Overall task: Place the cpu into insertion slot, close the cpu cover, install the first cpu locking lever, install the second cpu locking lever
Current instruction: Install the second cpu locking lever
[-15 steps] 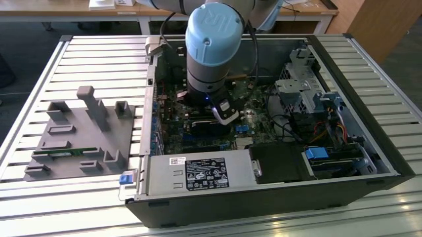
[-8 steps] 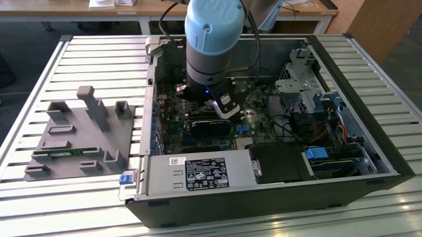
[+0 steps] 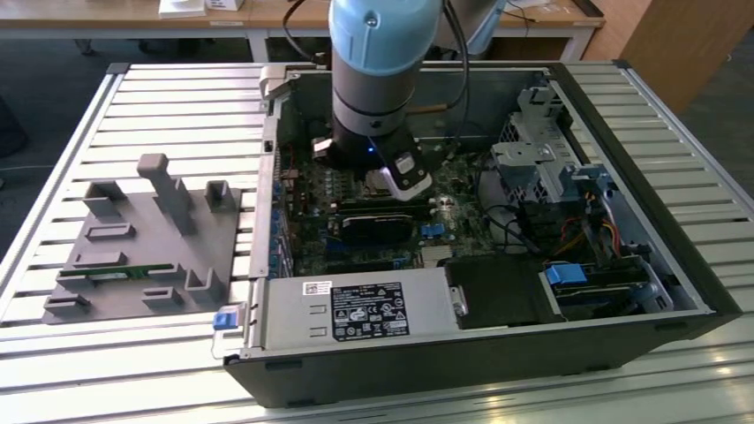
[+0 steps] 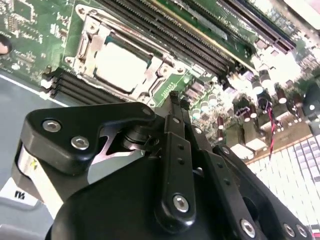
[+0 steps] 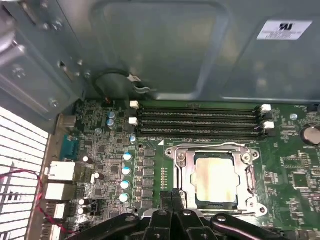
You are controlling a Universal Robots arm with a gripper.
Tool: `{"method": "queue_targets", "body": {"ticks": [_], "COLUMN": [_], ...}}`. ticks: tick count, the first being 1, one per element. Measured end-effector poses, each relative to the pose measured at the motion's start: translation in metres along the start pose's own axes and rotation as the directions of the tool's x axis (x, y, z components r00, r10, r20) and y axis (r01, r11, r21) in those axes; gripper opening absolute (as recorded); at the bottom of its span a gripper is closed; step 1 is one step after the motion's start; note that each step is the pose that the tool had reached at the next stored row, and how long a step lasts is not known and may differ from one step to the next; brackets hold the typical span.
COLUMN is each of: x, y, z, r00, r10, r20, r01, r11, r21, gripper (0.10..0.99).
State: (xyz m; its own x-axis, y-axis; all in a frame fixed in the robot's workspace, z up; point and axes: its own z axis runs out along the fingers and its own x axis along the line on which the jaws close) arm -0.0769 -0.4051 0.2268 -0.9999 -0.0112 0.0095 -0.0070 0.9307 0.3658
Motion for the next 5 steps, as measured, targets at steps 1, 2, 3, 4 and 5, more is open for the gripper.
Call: {"method": "queue_targets", "body": {"ticks": [1,2,3,4,5], "x": [0.0000,0.0000,0.0000,0.0000,0.0000], "y": [0.0005,0.0008,0.0009,0.0009,0.0009], "z": [-0.0014,-0.0022,-0.0022,-0.0022,-0.0022], "r00": [1.0000,1.0000,1.0000,1.0000,1.0000], "r10": [0.000,0.000,0.000,0.000,0.000], "r20": [0.0000,-0.0001,0.0001,0.0001,0.0001], "r01": [0.000,0.000,0.000,0.000,0.000], "r11": [1.0000,1.0000,1.0000,1.0000,1.0000], "r21": [0.000,0.000,0.000,0.000,0.000], "gripper": [0.106,0.106,0.106,0.106,0.106]}}
